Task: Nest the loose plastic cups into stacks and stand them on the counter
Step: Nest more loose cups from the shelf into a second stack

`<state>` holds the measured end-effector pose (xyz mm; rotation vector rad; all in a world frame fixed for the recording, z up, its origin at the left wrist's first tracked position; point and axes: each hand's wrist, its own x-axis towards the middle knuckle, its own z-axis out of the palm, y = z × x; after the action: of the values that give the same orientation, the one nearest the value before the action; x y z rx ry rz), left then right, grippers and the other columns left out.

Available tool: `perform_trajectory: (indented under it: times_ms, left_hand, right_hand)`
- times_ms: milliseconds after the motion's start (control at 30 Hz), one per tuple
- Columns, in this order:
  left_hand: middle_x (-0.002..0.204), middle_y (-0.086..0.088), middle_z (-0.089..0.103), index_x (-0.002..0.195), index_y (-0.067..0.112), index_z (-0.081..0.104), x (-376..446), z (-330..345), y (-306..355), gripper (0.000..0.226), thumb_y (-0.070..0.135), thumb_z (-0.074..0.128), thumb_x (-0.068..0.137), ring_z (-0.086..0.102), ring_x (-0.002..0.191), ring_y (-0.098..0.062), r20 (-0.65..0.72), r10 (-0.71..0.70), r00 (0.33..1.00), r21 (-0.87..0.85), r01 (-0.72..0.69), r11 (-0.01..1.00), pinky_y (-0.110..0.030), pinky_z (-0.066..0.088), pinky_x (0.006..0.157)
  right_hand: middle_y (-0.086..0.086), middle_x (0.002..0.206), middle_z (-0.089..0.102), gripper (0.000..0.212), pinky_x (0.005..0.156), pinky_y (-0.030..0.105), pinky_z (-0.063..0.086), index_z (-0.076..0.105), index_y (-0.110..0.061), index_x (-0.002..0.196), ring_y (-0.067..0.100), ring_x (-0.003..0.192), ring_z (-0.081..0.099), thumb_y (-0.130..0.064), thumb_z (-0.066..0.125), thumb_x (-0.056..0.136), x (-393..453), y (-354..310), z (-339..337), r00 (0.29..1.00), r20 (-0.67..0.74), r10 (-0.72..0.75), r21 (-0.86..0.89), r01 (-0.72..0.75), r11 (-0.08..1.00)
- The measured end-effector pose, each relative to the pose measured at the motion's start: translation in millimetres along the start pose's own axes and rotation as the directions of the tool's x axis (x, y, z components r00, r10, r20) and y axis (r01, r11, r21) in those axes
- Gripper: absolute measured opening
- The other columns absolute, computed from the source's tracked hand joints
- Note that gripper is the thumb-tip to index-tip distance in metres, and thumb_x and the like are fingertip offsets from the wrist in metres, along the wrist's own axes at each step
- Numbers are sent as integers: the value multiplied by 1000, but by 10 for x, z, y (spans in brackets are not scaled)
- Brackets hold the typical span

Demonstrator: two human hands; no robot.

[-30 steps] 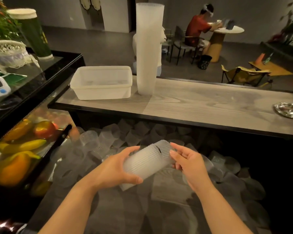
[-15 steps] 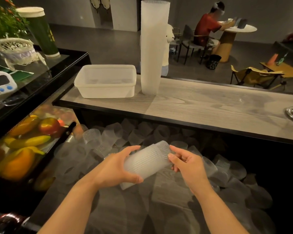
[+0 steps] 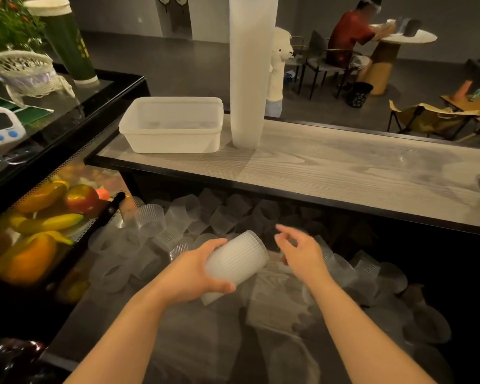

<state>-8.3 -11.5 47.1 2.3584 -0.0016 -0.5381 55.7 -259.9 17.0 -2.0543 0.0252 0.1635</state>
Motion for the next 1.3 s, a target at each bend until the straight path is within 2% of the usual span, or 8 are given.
perform_trajectory:
  times_ms: [100,300,467,600,733,933,1067,1300]
  left_hand:
    - [129,17,47,149,50,25,20,61,7,100,57,83,67,55,104,-5,18,-10,1000,9,10,1000,-28,59,83]
    - [132,16,45,149,51,24,16,58,24,101,57,83,67,53,108,-7,25,-8,1000,0,8,1000,-30,59,86]
    - [133,15,45,149,52,23,2,26,-14,103,59,82,66,53,109,-7,16,-13,1000,-18,13,1000,-29,58,86]
    - [132,17,45,148,54,23,2,41,7,102,59,83,66,54,108,-6,28,0,1000,-62,2,998,-28,58,86]
    - [131,19,45,147,55,23,-2,69,98,98,53,84,70,53,110,-5,40,47,998,-88,-43,995,-26,55,88]
    - [131,29,45,138,63,28,34,61,231,93,56,87,66,54,115,-4,71,131,989,-142,-119,983,-32,53,96]
    - [130,29,47,144,58,29,85,109,306,96,53,87,67,54,115,-4,69,151,986,-130,-141,981,-28,51,96]
    - [126,24,48,145,54,32,177,208,433,92,47,86,71,53,109,-2,61,174,983,-64,-170,983,-20,47,85]
  right_hand:
    - [10,139,47,46,98,36,43,44,-17,143,28,122,51,-30,50,100,362,258,-28,992,-24,126,-539,-119,834]
    - [17,122,62,38,90,36,47,57,-4,125,31,114,56,-32,50,101,521,548,-58,992,-31,124,-726,-107,679]
    - [4,98,65,31,78,34,51,64,-20,87,22,90,61,-48,55,95,409,384,-155,985,-143,93,-496,-152,855]
    - [4,96,62,35,78,34,51,64,-17,81,17,85,60,-48,56,94,77,111,-237,980,-143,139,64,-131,989]
    - [11,101,73,29,89,42,56,68,-8,97,25,96,68,-34,55,98,-248,-49,-273,975,93,202,594,-217,774]
    - [11,100,73,29,90,42,55,72,-8,97,25,96,67,-30,54,98,-425,-16,-311,971,109,214,642,-233,731]
    - [6,102,71,23,90,37,56,71,-15,98,23,104,66,-31,55,98,-517,-7,-355,986,45,160,525,-159,836]
    - [-42,119,52,28,96,8,40,50,-54,124,-23,115,45,-46,41,98,-685,11,-306,991,123,55,299,-90,950]
